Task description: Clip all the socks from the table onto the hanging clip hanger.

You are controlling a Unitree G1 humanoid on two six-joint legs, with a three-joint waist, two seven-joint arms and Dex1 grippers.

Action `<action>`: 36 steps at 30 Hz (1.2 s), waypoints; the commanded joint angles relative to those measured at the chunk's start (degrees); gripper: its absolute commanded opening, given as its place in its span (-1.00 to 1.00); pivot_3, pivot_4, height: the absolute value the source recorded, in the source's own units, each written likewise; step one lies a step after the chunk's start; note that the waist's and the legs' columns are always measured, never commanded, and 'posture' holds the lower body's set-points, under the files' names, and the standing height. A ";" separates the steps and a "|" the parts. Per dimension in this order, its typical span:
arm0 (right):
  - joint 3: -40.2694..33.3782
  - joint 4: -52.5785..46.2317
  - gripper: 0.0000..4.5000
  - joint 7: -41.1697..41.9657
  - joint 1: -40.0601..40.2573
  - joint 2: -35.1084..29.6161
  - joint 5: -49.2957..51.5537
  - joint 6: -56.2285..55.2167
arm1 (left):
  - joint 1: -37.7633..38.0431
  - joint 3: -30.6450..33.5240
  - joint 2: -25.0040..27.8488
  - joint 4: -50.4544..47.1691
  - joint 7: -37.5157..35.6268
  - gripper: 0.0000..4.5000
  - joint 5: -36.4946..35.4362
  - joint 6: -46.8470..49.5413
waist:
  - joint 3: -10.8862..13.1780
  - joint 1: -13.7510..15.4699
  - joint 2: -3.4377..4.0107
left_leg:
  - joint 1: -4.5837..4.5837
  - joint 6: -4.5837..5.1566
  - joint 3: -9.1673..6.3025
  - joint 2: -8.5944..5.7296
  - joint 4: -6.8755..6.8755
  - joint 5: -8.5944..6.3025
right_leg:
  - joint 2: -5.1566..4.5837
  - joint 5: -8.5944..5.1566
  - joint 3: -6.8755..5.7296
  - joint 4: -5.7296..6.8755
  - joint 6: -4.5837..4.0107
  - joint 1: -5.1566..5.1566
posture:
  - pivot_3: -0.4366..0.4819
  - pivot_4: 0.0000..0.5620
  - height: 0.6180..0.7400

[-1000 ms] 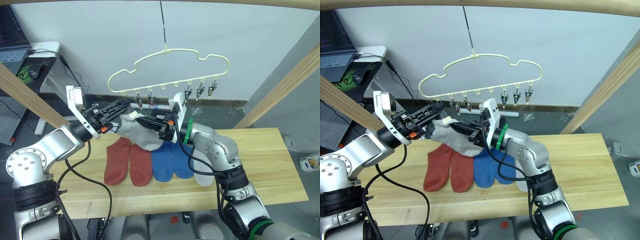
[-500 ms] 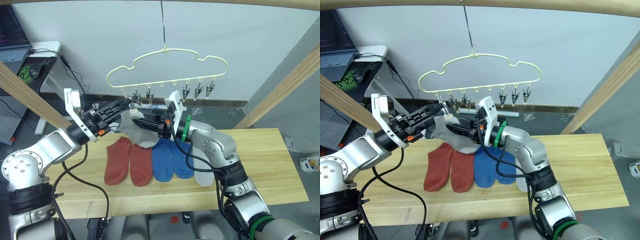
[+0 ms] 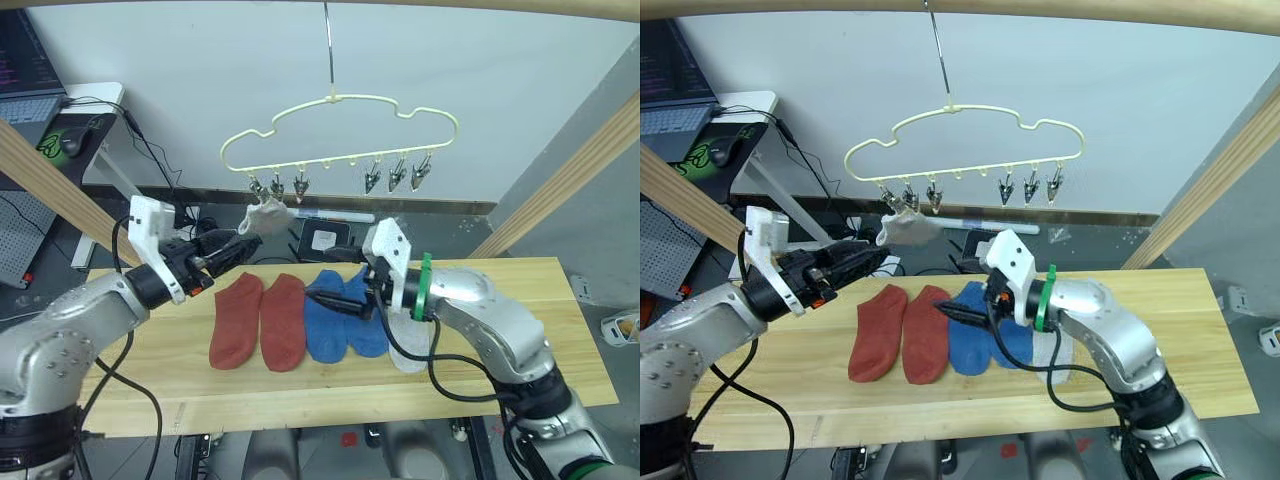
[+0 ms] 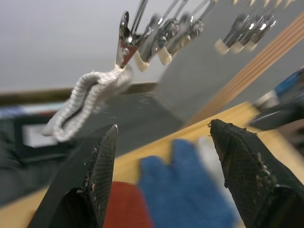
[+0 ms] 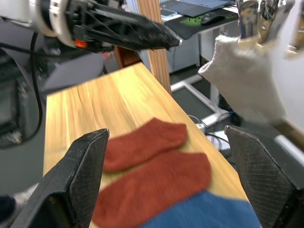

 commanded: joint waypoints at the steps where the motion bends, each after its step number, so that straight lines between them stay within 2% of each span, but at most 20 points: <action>1: -5.21 -7.09 0.82 -0.28 1.19 -3.18 2.38 1.74 | 1.54 -0.96 -3.02 -4.47 -0.06 0.48 7.38 -7.66 | -0.01 0.00 -0.01 | 0.01 0.00 0.02 0.00 0.00 0.00 | 0.00 0.00 0.03 0.00 0.00 0.00 | -0.31 -0.10 0.91; 8: -13.88 -11.88 0.82 -0.82 3.01 -9.32 7.73 6.35 | 3.21 -4.04 -13.81 -6.72 5.13 0.48 13.67 -12.95 | -0.06 -0.04 -0.05 | 0.01 0.02 0.02 -0.02 0.03 -0.01 | 0.01 0.00 0.03 -0.01 0.00 0.04 | -0.36 -0.11 0.91; 11: -15.07 -12.65 0.84 -1.20 3.39 -10.47 9.00 7.32 | 2.37 -5.81 -16.62 -5.82 5.73 0.21 16.60 -14.86 | -0.08 -0.11 -0.06 | 0.02 0.03 -0.01 -0.05 0.06 -0.01 | 0.10 0.02 0.02 0.00 -0.02 0.06 | -0.38 -0.11 0.91; 13: -15.37 -13.07 0.84 -1.32 3.62 -11.06 9.42 7.63 | 1.57 -6.79 -17.77 -5.12 5.77 -0.04 18.22 -15.69 | -0.08 -0.12 -0.06 | 0.03 0.03 -0.03 -0.04 0.06 -0.01 | 0.15 0.02 0.02 0.00 -0.02 0.07 | -0.39 -0.11 0.91; 24: -20.69 -14.98 0.84 -1.85 2.61 -13.74 14.36 7.61 | -1.41 -12.15 -26.16 0.27 8.60 -0.04 32.71 -29.54 | -0.19 -0.28 -0.09 | 0.02 0.04 -0.02 -0.06 0.14 -0.01 | 0.16 0.03 0.03 0.01 -0.02 0.10 | -0.47 -0.09 0.91; 31: -23.10 -15.39 0.84 -2.84 2.45 -15.71 17.73 8.46 | -2.53 -13.61 -30.45 2.97 10.75 -0.04 36.53 -32.91 | -0.19 -0.37 -0.09 | 0.01 0.04 -0.02 -0.05 0.17 -0.01 | 0.18 0.03 0.03 0.01 -0.02 0.13 | -0.51 -0.06 0.91; 35: -23.41 -15.90 0.84 -3.53 2.51 -16.84 19.30 9.32 | -3.29 -14.25 -32.38 3.68 12.01 -0.40 38.22 -33.74 | -0.19 -0.43 -0.09 | 0.01 0.05 -0.02 -0.05 0.21 -0.01 | 0.18 0.04 0.04 0.01 -0.01 0.14 | -0.53 -0.05 0.91; 36: -23.46 -16.00 0.84 -3.73 2.50 -17.11 19.64 9.50 | -3.38 -14.25 -32.68 3.77 12.22 -0.40 38.60 -34.02 | -0.19 -0.45 -0.09 | 0.01 0.05 -0.02 -0.05 0.22 -0.01 | 0.18 0.04 0.04 0.01 -0.01 0.14 | -0.54 -0.05 0.91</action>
